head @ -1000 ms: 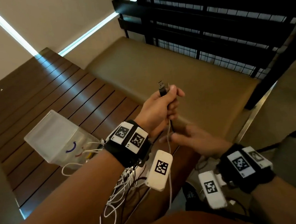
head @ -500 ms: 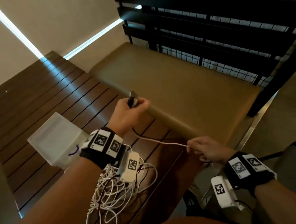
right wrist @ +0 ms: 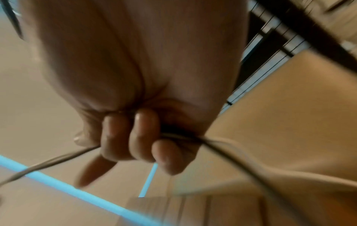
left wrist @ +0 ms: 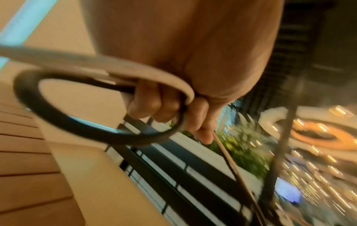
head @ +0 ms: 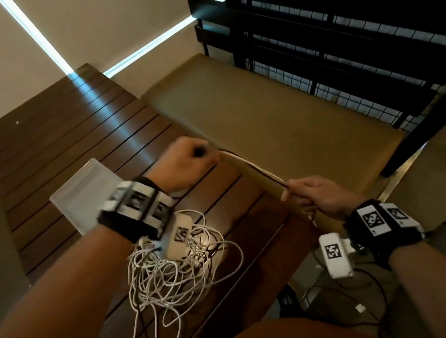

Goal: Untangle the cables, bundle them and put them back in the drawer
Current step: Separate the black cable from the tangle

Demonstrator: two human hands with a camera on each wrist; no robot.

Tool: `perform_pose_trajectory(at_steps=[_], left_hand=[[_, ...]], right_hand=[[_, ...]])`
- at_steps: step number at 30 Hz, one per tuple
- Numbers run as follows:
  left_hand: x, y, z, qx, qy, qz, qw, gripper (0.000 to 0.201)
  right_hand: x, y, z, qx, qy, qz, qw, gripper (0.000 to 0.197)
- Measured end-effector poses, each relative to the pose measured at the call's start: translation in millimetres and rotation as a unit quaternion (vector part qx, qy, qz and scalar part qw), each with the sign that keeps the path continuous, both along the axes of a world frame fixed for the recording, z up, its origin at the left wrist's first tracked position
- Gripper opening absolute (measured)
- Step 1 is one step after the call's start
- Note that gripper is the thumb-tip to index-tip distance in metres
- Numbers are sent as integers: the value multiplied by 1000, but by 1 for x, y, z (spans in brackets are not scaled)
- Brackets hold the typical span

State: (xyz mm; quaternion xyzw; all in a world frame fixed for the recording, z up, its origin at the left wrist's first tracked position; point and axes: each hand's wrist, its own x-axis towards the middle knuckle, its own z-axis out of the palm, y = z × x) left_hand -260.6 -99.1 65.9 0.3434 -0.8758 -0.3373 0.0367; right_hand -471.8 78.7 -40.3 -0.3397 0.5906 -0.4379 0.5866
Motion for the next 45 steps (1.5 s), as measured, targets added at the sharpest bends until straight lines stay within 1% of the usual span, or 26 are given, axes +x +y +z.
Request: perform_pose_trajectory(at_steps=[2, 5, 6, 8, 9, 11, 12, 14, 15, 17, 19, 21, 22, 23, 25, 26, 27, 29, 31, 33, 35, 37, 39, 40, 42, 45], left_hand=[[15, -22, 6, -14, 39, 88, 995, 18], [28, -38, 1, -28, 43, 204, 978, 19], [29, -38, -2, -40, 31, 232, 971, 19], [29, -31, -8, -93, 3, 262, 961, 19], [27, -27, -10, -108, 12, 265, 958, 21], [20, -14, -12, -101, 49, 235, 965, 31], [15, -6, -15, -78, 57, 204, 974, 32], [3, 14, -22, 2, 48, 133, 990, 20], [-2, 23, -28, 50, 43, 105, 992, 19], [-12, 36, -41, 141, 66, 85, 984, 29], [-19, 44, -51, 216, 140, 89, 962, 43], [-23, 46, -55, 254, 200, 114, 940, 59], [-23, 46, -52, 244, 200, 111, 942, 56], [-23, 44, -51, 210, 175, 92, 957, 46], [-20, 38, -47, 104, 63, 24, 992, 21], [-17, 37, -46, 55, 4, 1, 998, 21], [-15, 35, -43, 21, -30, -13, 999, 25], [-13, 31, -37, 3, -11, 3, 1000, 33], [-14, 24, -25, 18, 52, 58, 997, 38], [-17, 14, -11, 24, 108, 120, 987, 40], [-19, 1, 6, 13, 151, 171, 974, 37], [-18, -13, 24, 1, 217, 229, 949, 32], [-17, -25, 39, -8, 275, 269, 923, 31], [-17, -29, 44, -12, 283, 271, 920, 30], [-18, -29, 48, -24, 273, 259, 926, 31], [-25, -23, 47, -46, 269, 234, 933, 40]], right_hand=[[-16, 8, -17, 23, 22, -17, 999, 40], [-21, 10, -34, 44, 38, -32, 998, 40], [-17, 7, -36, 44, 44, -35, 997, 40], [-2, 0, -36, 48, 74, -24, 996, 38], [6, -5, -36, 49, 100, -20, 994, 37], [22, -14, -34, 46, 140, -15, 989, 37], [30, -18, -30, 36, 147, -14, 988, 37], [43, -30, -19, 3, 135, -29, 990, 38], [49, -37, -11, -14, 121, -41, 992, 37], [60, -48, 10, -44, 70, -63, 995, 35], [65, -54, 23, -90, 39, -60, 993, 31], [69, -56, 32, -110, 20, -62, 992, 33], [69, -56, 36, -103, -1, -69, 992, 35], [67, -56, 35, -95, -18, -71, 993, 38], [64, -56, 35, -69, -12, -45, 997, 42], [61, -55, 35, -60, -4, -29, 998, 40], [59, -55, 35, -60, -3, -18, 998, 38], [53, -55, 38, -72, -19, -17, 997, 31], [45, -54, 46, -95, -28, -22, 995, 26], [35, -49, 50, -104, 23, -10, 994, 26], [22, -45, 42, -113, 138, 6, 984, 30], [7, -39, 22, -105, 243, -1, 964, 32], [-9, -30, -4, -78, 278, -27, 957, 34], [-16, -25, -16, -60, 294, -32, 953, 34], [-25, -15, -35, -20, 330, -38, 943, 33], [-33, -10, -50, -8, 369, -51, 928, 30]])
